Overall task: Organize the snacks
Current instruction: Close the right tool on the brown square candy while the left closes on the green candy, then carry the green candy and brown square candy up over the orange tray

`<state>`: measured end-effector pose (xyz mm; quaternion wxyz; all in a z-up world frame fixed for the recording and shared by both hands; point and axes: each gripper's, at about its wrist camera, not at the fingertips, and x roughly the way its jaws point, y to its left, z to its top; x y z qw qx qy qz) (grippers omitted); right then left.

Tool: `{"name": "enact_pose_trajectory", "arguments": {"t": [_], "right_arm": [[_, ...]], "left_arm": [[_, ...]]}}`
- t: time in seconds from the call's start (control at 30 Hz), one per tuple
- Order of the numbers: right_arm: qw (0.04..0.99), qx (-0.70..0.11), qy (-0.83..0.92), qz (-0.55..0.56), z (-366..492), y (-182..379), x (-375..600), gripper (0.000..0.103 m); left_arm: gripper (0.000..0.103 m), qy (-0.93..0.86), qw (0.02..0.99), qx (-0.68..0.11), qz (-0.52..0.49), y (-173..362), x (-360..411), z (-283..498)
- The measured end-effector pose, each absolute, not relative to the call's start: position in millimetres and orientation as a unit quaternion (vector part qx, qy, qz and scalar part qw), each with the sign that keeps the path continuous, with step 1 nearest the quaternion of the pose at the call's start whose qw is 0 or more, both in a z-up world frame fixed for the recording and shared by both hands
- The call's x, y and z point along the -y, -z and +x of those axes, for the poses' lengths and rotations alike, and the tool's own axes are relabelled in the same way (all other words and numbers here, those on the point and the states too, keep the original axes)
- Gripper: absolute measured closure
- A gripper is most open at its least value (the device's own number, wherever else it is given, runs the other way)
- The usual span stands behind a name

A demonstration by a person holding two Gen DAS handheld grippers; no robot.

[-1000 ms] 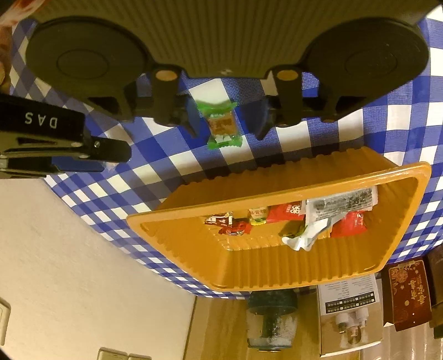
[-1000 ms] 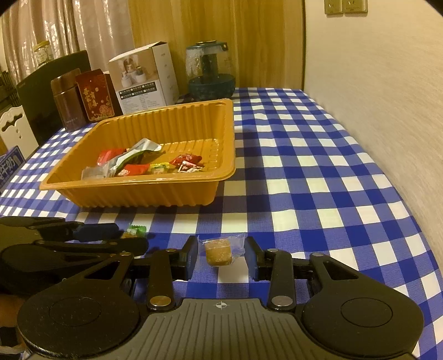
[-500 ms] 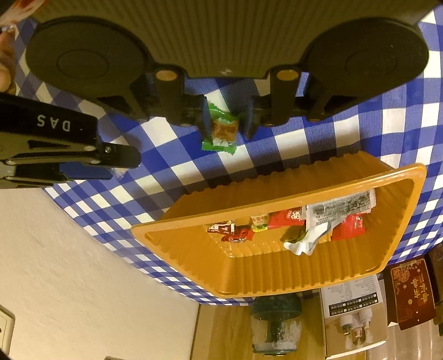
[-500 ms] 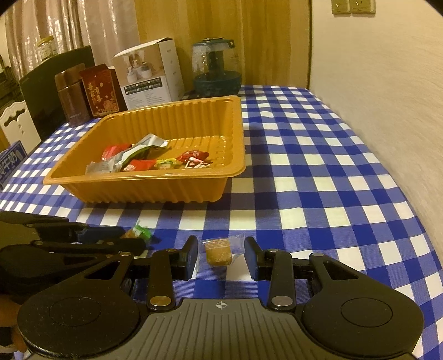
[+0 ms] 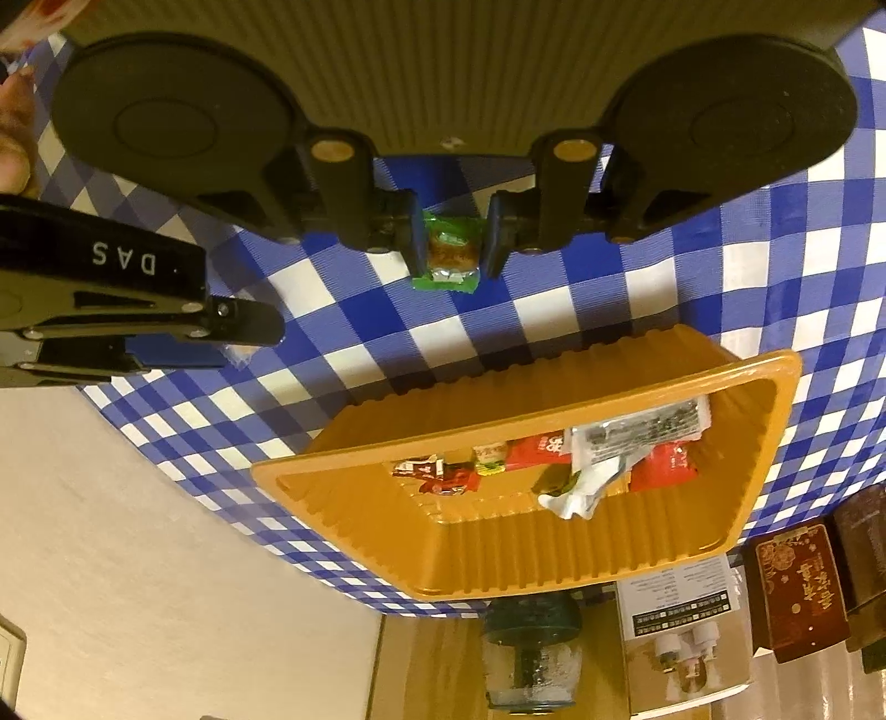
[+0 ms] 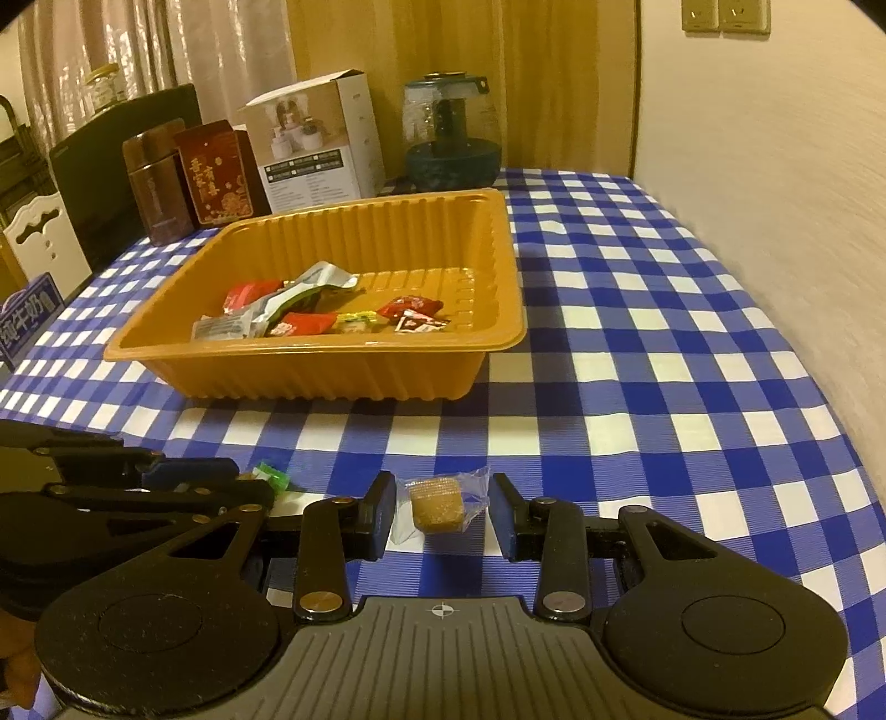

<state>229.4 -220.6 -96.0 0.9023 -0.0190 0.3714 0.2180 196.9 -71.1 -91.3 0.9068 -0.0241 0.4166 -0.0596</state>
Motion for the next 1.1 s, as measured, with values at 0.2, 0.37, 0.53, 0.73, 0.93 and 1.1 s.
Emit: {"name": "enact_pose_trajectory", "arguments": {"t": [0.2,0.37,0.53,0.73,0.93,1.1], "right_arm": [[0.900,-0.374,-0.222,-0.024,228.2,98.0,215.3,0.066],[0.900,-0.375,-0.223,-0.022,230.8,98.8,215.0,0.066],[0.899,-0.375,-0.225,-0.020,230.8,98.9,215.8,0.066],[0.901,-0.373,-0.223,-0.014,229.3,96.7,216.8,0.066],[0.900,-0.371,-0.228,-0.014,224.1,93.1,214.3,0.066],[0.900,-0.370,-0.229,-0.010,216.6,87.5,211.1,0.066]], "left_arm": [[0.084,0.057,0.906,-0.417,-0.043,95.5,64.9,196.1],[0.081,0.057,0.908,-0.413,-0.046,97.4,61.8,198.3],[0.079,0.059,0.910,-0.409,-0.020,98.7,68.7,198.8],[0.084,0.061,0.908,-0.414,-0.001,98.6,73.7,196.2],[0.085,0.062,0.904,-0.423,-0.015,93.7,67.1,191.7],[0.085,0.059,0.905,-0.419,-0.032,80.7,58.0,186.7]]}}
